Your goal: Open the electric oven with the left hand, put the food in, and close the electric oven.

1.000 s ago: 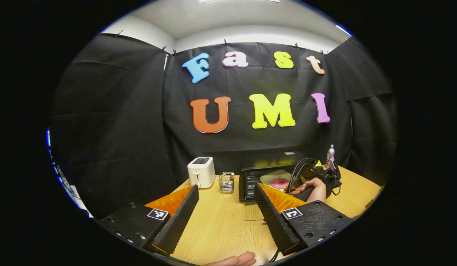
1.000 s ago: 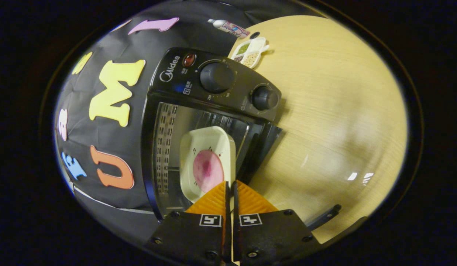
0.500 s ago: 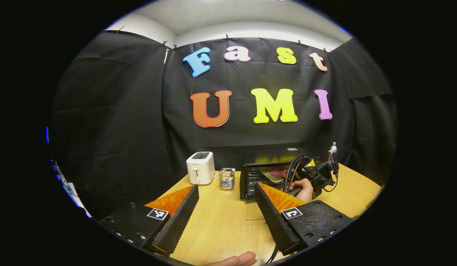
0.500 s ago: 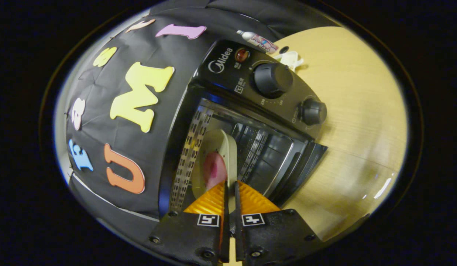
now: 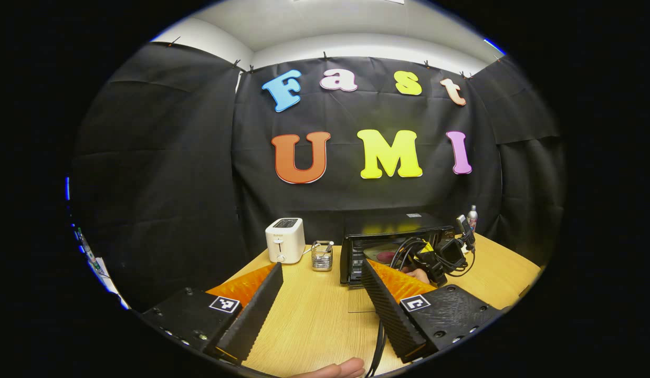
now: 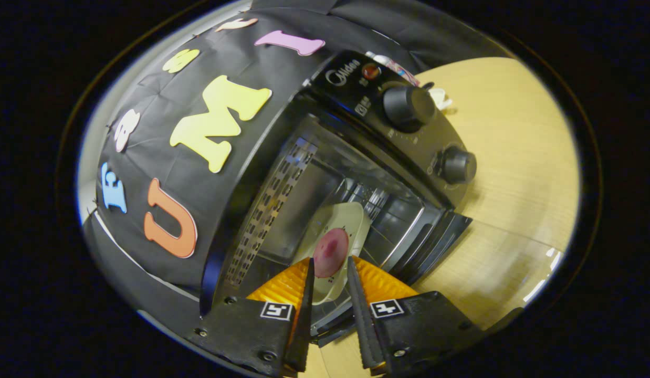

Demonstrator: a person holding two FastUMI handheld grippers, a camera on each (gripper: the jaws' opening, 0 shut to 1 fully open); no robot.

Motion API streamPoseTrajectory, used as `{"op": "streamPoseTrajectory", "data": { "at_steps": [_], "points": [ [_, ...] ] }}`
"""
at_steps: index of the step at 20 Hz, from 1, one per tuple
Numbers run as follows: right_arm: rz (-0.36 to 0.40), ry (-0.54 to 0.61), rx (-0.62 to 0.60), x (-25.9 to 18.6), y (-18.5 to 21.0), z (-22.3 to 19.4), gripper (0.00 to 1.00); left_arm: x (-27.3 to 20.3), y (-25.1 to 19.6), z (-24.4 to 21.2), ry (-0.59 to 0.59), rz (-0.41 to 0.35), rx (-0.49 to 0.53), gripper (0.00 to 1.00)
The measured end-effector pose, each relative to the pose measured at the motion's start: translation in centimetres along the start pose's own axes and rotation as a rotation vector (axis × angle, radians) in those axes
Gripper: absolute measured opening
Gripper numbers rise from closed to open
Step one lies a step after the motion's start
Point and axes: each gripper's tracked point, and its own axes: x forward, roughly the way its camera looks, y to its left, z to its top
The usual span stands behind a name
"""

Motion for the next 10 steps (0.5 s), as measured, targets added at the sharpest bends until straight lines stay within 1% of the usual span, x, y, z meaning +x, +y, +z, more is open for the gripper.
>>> {"op": "streamPoseTrajectory", "data": {
  "at_steps": [1,2,4,5,6,8,9,10],
  "points": [
    [0.001,-0.008,-0.042,-0.5,0.0,0.1,0.38,-0.1,-0.1,-0.1,0.0,0.0,-0.012,0.95],
    [0.007,-0.01,-0.077,-1.3,0.2,0.1,0.41,-0.3,-0.1,0.0,0.0,-0.001,-0.022,0.95],
    [-0.003,-0.01,-0.146,-2.9,-0.4,0.2,0.51,-1.2,-0.2,0.1,-0.001,0.002,-0.017,0.95],
    [0.0,0.0,-0.189,-3.7,-0.5,0.2,0.61,-1.5,-0.1,0.4,-0.01,0.005,-0.009,0.95],
    [0.012,0.012,-0.234,-4.6,-0.5,0.2,0.65,-1.5,-0.2,0.4,-0.008,0.008,-0.004,0.95],
    [0.057,0.017,-0.303,-6.6,-0.3,0.7,0.84,-1.5,-0.5,-0.1,0.007,0.019,-0.004,0.95],
    [0.065,0.021,-0.344,-7.9,-0.6,1.0,0.82,-1.4,-0.7,-0.3,0.013,0.026,-0.013,0.95],
    [0.09,0.004,-0.393,-9.3,-0.2,1.8,0.85,-1.4,-0.6,-0.7,0.022,0.045,-0.03,0.95]
  ]
}}
